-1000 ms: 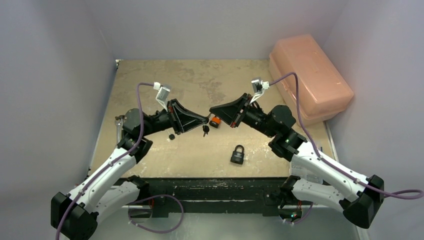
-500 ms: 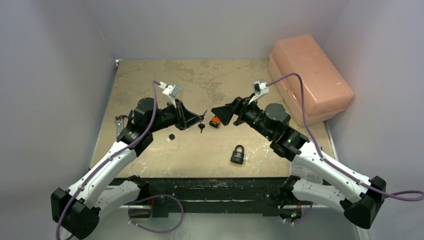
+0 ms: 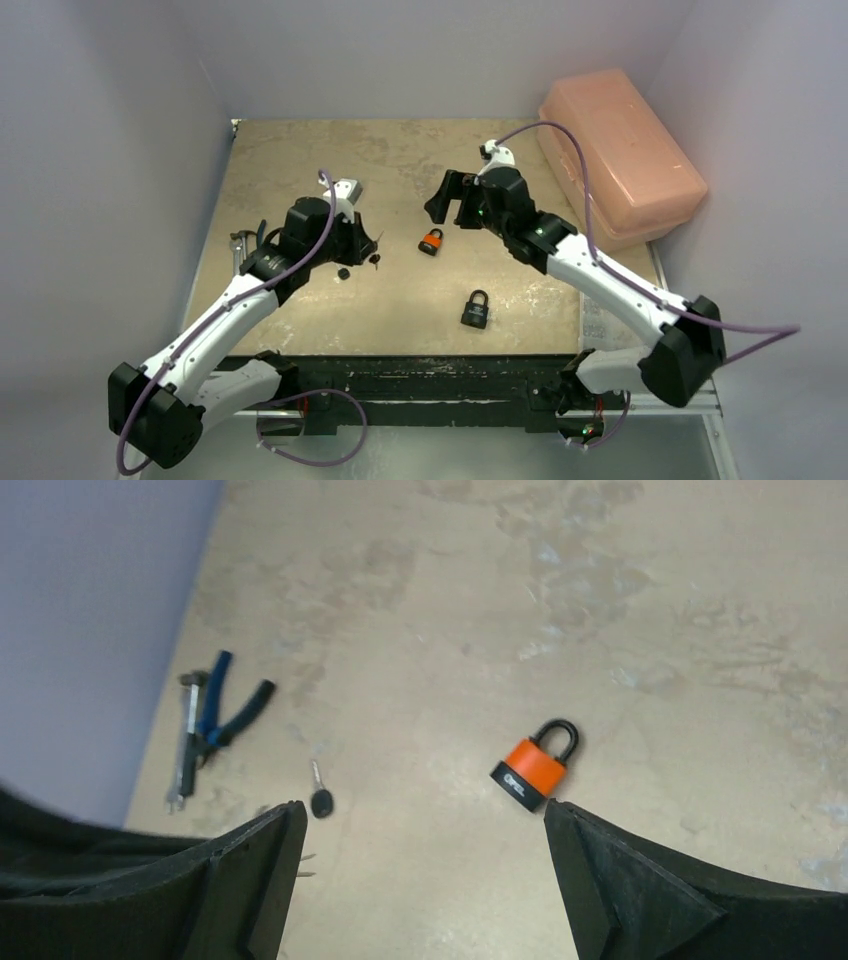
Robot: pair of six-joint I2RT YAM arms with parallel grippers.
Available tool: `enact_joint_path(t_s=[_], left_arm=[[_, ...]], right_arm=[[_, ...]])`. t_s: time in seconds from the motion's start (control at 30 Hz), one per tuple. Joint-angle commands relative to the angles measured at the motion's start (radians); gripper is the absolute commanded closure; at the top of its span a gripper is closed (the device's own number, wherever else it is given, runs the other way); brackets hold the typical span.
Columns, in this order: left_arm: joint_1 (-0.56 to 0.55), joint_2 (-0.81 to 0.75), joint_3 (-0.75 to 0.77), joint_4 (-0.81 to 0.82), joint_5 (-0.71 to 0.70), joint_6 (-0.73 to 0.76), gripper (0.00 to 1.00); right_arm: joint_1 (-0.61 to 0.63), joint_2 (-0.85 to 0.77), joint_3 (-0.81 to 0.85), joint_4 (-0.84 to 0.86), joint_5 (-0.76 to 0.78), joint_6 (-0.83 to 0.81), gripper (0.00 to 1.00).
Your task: Unlock with the key
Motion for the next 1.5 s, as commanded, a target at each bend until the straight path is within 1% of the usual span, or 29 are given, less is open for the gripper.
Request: enact_joint_path(t_s=[0.0,0.07,0.1,0.2,0.3,0.37,0.57,0.63,0.73,0.83,0.93,1.1,1.37,1.47], left_arm=[[0.004,-0.092,-0.019,-0.001,0.007,0.101,1.0],[0.004,-0.12,-0.052,0.019,0.034,0.086,1.0],[0.005,-0.127,-0.064,0.035,0.07,0.082,1.0],[0.006,-0.111,-0.066,0.046,0.152,0.079,1.0],[0.005,-0.084,-0.06,0.025,0.126,0.076,1.0],[0.005,-0.058,-0.056,0.019,0.134,0.075,1.0],[0.005,-0.007,-0.041,0.001,0.177,0.083,1.0],[0.005,-0.012,-0.044,0.0,0.173,0.084,1.0],[0.005,-0.014,-0.043,-0.008,0.159,0.085,1.0],[0.005,-0.023,-0.043,-0.013,0.152,0.091,1.0],[0.006,-0.035,-0.044,-0.014,0.143,0.093,1.0],[0.005,-0.043,-0.044,-0.016,0.141,0.095,1.0],[0.005,-0.053,-0.046,-0.016,0.146,0.098,1.0],[0.005,-0.052,-0.048,-0.014,0.153,0.097,1.0]], right_arm=[[-0.008,0.123,0.156,-0.191,0.026,0.047,0.01],[-0.008,0.187,0.202,-0.248,0.048,0.068,0.01],[-0.008,0.221,0.224,-0.272,0.049,0.08,0.01],[-0.007,0.312,0.282,-0.331,0.08,0.11,0.01],[-0.006,0.389,0.326,-0.364,0.079,0.131,0.01],[-0.005,0.442,0.365,-0.396,0.079,0.138,0.01],[0.037,0.592,0.474,-0.508,0.168,0.198,0.01],[0.048,0.618,0.488,-0.527,0.188,0.233,0.01],[0.049,0.649,0.5,-0.545,0.155,0.285,0.01],[0.049,0.697,0.545,-0.574,0.156,0.317,0.01],[0.049,0.748,0.597,-0.586,0.13,0.322,0.01],[0.037,0.813,0.659,-0.622,0.17,0.338,0.01],[0.033,0.877,0.695,-0.658,0.214,0.351,0.01],[0.032,0.885,0.681,-0.639,0.216,0.349,0.03]])
